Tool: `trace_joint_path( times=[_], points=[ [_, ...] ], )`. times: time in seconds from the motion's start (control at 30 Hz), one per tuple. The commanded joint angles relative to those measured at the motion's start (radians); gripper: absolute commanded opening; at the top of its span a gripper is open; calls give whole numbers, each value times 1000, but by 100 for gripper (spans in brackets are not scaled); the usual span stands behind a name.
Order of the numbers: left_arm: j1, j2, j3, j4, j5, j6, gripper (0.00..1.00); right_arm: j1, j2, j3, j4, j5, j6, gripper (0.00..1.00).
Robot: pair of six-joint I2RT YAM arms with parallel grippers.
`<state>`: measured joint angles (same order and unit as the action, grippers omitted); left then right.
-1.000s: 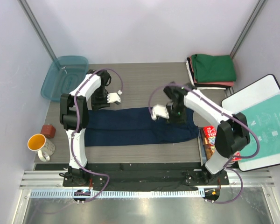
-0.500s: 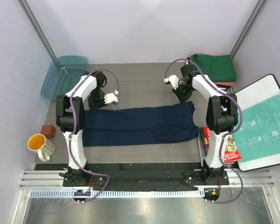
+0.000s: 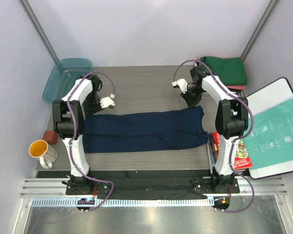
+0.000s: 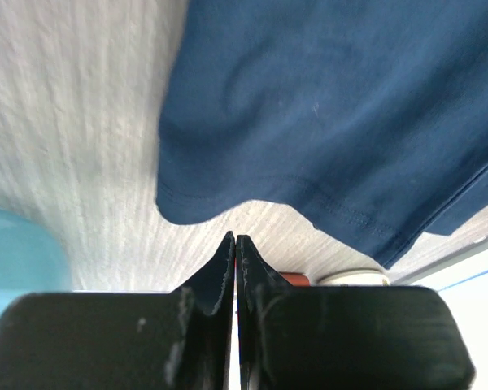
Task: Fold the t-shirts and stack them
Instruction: Fold the tshirt
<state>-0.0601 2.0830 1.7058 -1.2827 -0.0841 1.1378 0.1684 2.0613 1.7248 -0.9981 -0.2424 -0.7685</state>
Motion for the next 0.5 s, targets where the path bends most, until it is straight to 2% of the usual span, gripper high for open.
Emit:
trace_joint_path(
  times=[0.0,0.23,0.47],
  points=[
    [14,6,-11,-23,-17,30,0,6,-20,28,-164,-35,-69,1],
    [14,95,54,-40,-2,30,0,5,66,51,-146,12,-57,1],
    [9,135,8,77,-78,-3,0,6,172,142,-31,83,-23,1]
  ],
)
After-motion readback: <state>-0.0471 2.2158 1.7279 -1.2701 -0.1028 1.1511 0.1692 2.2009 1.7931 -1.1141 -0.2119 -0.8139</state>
